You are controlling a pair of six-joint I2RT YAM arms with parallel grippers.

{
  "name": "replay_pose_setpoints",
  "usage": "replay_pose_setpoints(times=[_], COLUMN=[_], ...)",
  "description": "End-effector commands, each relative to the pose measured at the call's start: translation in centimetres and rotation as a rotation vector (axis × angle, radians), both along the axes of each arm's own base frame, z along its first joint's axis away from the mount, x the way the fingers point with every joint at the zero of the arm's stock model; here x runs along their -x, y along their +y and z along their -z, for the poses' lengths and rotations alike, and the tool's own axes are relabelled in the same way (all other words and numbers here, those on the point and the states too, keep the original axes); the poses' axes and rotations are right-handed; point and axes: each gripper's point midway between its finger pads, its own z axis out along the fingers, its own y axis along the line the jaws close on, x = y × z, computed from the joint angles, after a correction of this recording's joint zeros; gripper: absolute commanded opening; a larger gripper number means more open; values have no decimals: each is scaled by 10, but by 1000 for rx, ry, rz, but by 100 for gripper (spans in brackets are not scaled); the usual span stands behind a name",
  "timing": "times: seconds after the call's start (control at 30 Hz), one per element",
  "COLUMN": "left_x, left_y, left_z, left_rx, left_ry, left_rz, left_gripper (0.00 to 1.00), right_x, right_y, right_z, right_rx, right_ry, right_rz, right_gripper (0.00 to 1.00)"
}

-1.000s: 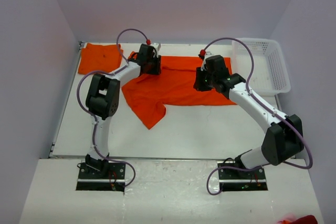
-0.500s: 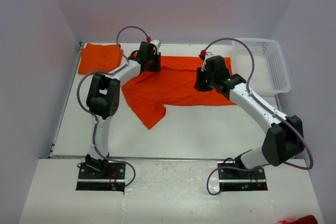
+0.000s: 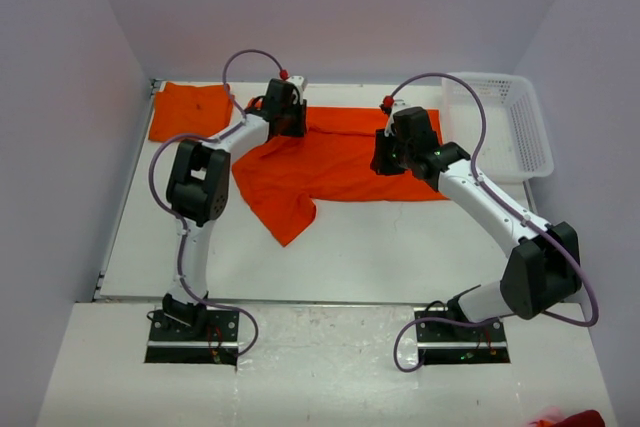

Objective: Fold and stack the t-shirts
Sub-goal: Fold the flattened tshirt in 1/3 of the way

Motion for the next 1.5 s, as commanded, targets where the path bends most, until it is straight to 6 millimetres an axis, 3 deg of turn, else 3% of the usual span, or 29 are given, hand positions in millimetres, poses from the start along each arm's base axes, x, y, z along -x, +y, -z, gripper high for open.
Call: replay_pose_setpoints(times=[0.0, 0.37, 0.47, 0.5, 0.57, 0.6, 0.67, 0.7, 0.77, 0.8, 0.83, 0.93, 1.07, 1.13, 1.23, 1.33, 1.37, 1.47], left_x=[-19, -10, 10, 23, 38, 50, 66, 77, 89, 95, 96, 108, 91, 76, 52, 30, 25, 12], left_y=[2, -7, -15, -15, -28, -28, -38, -39, -51, -51, -50, -58, -42, -26, -6, 20, 25, 47], left_z=[-2, 14, 11, 20, 5, 14, 0, 6, -20, -20, -40, -67, -79, -68, -66, -58, -43, -27], left_rx=[-26, 22, 37, 29, 38, 26, 71, 87, 114, 93, 71, 94, 17, -37, -36, 22, 24, 37], left_ry=[-53, 9, 22, 39, 12, 28, 22, 41, -23, -43, -104, -161, -205, -182, -161, -129, -94, -48], left_rz=[6, 33, 41, 44, 69, 70, 92, 97, 123, 123, 127, 168, 100, 58, 19, -20, -26, -59], left_gripper=[32, 29, 28, 28, 27, 27, 27, 24, 24, 24, 24, 26, 27, 27, 23, 2, 0, 0], right_x=[-1, 0, -1, -1, -1, -2, 0, -1, 1, 1, 1, 1, -1, -3, -3, -5, -4, -5], right_y=[4, -1, 1, 2, 5, 6, 8, 7, 8, 10, 10, 12, 13, 12, 8, 6, 5, 5], right_z=[-9, -13, -14, -14, -15, -16, -14, -13, -9, -10, -8, -6, -4, -3, -1, -2, -3, -4], right_rx=[-27, -9, -18, -21, -34, -41, -47, -46, -50, -56, -56, -63, -56, -45, -22, -8, -8, -3], right_ry=[-24, -39, -37, -33, -31, -35, -28, -30, -19, -18, -14, -7, -2, 0, 6, 6, 2, -1], right_rz=[-5, 8, 7, 6, -4, -3, -11, -10, -15, -16, -16, -22, -28, -24, -9, 1, 0, -4], right_gripper=[20, 20, 20, 20, 20, 20, 20, 20, 20, 19, 20, 20, 19, 17, 0, 0, 0, 0])
